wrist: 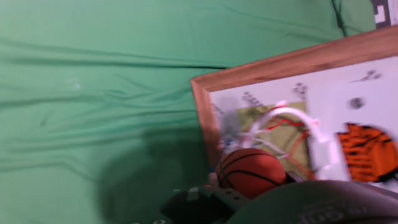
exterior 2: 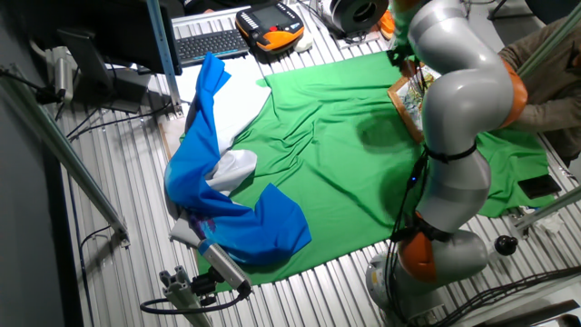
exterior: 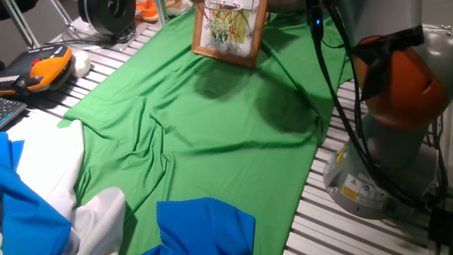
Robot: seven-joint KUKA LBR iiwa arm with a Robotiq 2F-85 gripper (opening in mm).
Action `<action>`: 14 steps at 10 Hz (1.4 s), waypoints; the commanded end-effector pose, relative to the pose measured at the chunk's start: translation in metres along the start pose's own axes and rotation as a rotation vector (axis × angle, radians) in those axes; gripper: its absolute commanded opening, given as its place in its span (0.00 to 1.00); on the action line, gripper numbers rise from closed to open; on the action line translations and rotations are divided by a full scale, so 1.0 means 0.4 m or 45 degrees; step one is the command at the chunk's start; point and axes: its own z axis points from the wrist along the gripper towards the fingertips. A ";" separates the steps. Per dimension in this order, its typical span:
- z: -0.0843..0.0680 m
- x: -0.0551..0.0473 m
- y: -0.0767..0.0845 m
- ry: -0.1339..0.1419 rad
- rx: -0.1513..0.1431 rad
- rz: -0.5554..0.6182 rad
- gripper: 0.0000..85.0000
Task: Grab a basketball, release it and shoot it into the basket
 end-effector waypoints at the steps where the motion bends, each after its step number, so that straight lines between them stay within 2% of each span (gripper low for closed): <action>1: -0.043 -0.004 -0.066 0.003 -0.014 -0.015 0.00; 2: -0.032 -0.005 -0.092 -0.015 -0.026 -0.041 0.00; 4: -0.005 0.000 -0.119 -0.041 -0.060 -0.076 0.00; 5: 0.002 0.008 -0.125 -0.051 -0.061 -0.090 0.00; 6: -0.001 0.022 -0.131 -0.050 -0.059 -0.096 0.00; 7: -0.006 0.035 -0.134 -0.036 -0.073 -0.091 0.00; 8: -0.009 0.048 -0.129 -0.028 -0.088 -0.081 0.00; 10: -0.011 0.078 -0.101 -0.016 -0.086 -0.072 0.00; 12: -0.007 0.109 -0.079 -0.018 -0.053 -0.069 0.00; 13: -0.007 0.121 -0.075 -0.010 -0.072 -0.067 0.00; 14: -0.003 0.132 -0.065 -0.010 -0.070 -0.057 0.00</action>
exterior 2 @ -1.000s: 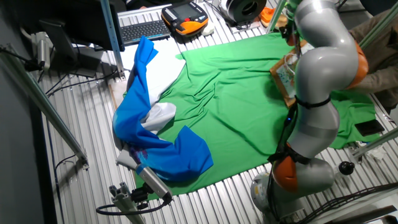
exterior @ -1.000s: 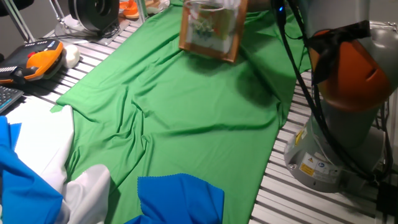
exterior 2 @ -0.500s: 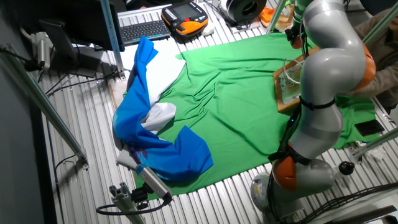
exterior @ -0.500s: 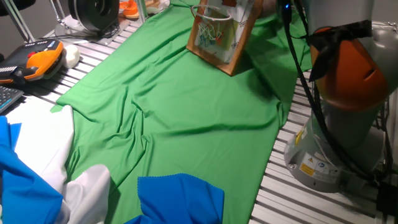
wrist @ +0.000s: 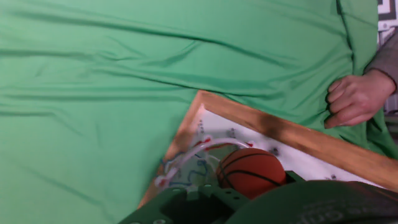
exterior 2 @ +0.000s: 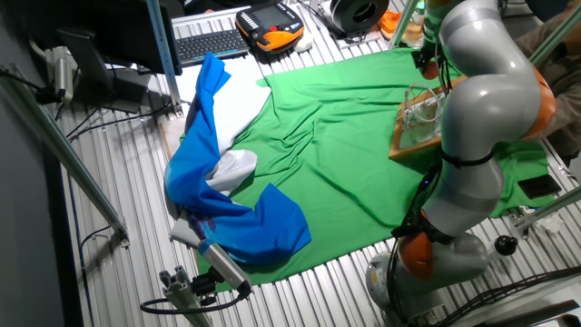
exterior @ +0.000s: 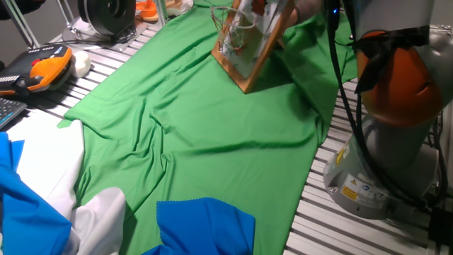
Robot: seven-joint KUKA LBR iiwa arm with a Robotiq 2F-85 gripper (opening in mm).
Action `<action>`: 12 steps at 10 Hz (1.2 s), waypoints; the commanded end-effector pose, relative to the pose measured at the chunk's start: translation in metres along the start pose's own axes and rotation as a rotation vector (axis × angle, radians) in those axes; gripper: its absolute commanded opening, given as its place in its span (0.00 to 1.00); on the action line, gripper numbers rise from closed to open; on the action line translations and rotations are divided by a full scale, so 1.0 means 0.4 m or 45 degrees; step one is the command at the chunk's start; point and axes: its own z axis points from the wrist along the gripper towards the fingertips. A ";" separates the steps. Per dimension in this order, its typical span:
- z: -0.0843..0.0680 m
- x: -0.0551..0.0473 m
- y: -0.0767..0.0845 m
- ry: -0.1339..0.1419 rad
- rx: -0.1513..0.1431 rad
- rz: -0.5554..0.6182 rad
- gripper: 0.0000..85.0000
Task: Grab a basketball, release it and shoot it into the basket
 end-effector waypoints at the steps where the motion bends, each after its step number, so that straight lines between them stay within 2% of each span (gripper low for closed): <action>1: 0.006 0.008 0.011 -0.001 0.003 0.005 0.00; 2: 0.015 0.016 0.026 0.000 0.003 0.016 0.00; 4: 0.036 0.031 0.059 -0.006 0.048 0.018 0.00; 9: 0.038 0.028 0.054 0.001 0.058 0.002 0.00; 10: 0.033 0.027 0.053 0.011 0.036 0.006 0.00; 11: 0.025 0.023 0.054 0.040 0.000 0.022 0.00; 12: 0.025 0.023 0.054 0.060 0.018 0.031 0.00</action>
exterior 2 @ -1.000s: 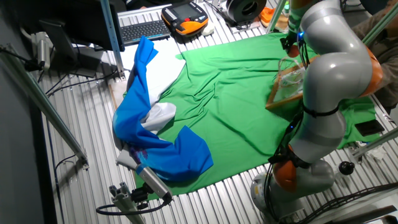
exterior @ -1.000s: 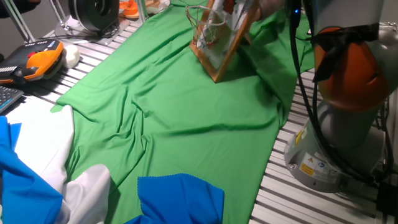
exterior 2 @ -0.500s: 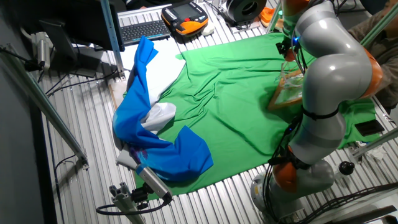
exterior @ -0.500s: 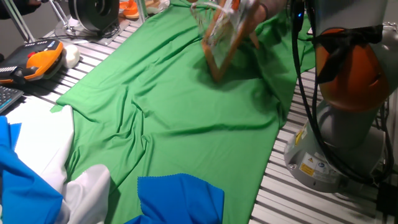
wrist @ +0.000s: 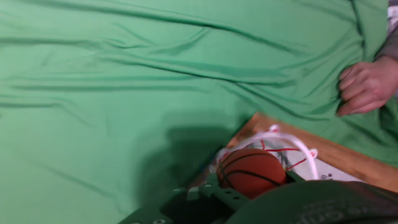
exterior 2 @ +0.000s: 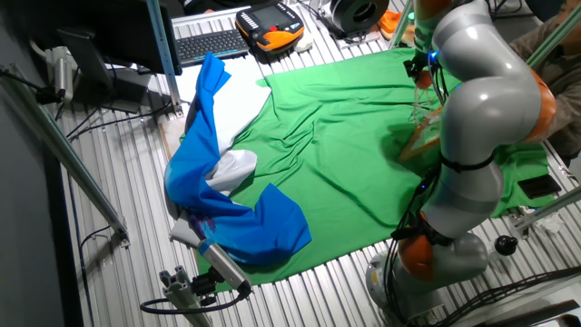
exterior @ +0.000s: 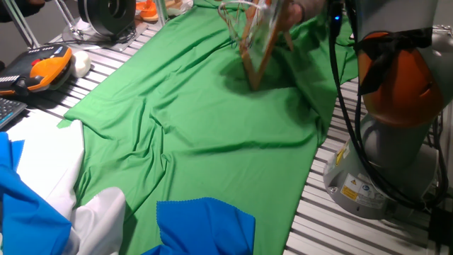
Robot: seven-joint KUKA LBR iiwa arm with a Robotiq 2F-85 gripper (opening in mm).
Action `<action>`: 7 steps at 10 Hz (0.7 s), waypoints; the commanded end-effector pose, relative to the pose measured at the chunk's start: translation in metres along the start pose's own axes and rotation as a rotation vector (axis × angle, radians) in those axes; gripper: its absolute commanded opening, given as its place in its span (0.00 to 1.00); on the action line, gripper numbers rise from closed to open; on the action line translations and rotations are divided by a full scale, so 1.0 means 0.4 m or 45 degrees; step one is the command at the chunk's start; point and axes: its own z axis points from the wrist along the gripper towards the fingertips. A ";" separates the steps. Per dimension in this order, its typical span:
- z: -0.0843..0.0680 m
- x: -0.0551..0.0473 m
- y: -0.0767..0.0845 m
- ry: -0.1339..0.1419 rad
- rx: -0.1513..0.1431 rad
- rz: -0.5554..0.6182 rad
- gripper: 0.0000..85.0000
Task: Grab a basketball, release it and shoot it into the basket
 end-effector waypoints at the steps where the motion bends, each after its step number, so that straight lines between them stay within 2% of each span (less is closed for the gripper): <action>1: -0.002 0.000 0.001 0.013 -0.016 0.016 0.00; 2: -0.002 0.000 0.001 0.010 -0.040 0.035 0.00; 5: -0.002 0.000 0.001 0.024 -0.027 0.015 0.00; 7: -0.003 0.038 -0.037 0.032 -0.026 -0.009 0.00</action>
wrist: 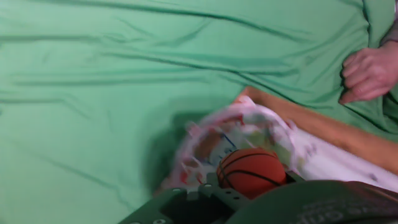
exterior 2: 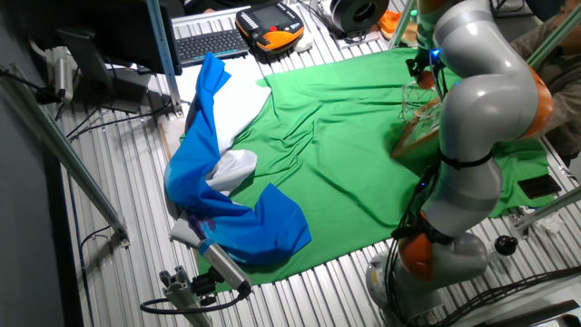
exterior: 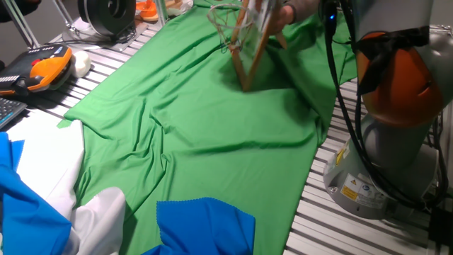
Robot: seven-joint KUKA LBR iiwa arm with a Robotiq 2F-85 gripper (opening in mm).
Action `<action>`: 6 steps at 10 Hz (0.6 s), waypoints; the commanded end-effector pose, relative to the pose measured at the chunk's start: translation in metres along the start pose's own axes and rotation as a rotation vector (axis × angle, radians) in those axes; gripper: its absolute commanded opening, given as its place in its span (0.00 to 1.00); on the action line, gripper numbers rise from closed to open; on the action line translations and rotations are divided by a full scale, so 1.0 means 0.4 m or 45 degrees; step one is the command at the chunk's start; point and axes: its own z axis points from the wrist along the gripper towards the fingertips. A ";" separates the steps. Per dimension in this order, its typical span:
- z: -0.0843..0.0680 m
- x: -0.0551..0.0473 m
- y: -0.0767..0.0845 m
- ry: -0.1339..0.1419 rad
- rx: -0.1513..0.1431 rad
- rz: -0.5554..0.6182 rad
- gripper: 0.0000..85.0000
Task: Grab a basketball, release it and shoot it into the basket
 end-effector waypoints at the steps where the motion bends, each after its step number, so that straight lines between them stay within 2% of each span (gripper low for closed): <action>1: 0.004 0.011 -0.012 -0.003 -0.006 -0.002 0.00; 2: 0.011 0.014 -0.012 -0.011 -0.007 0.002 0.00; 3: 0.030 0.016 -0.008 -0.047 0.018 0.002 0.00; 4: 0.063 0.018 -0.004 -0.090 0.014 0.012 0.00; 6: 0.093 0.019 -0.001 -0.122 0.004 0.017 0.00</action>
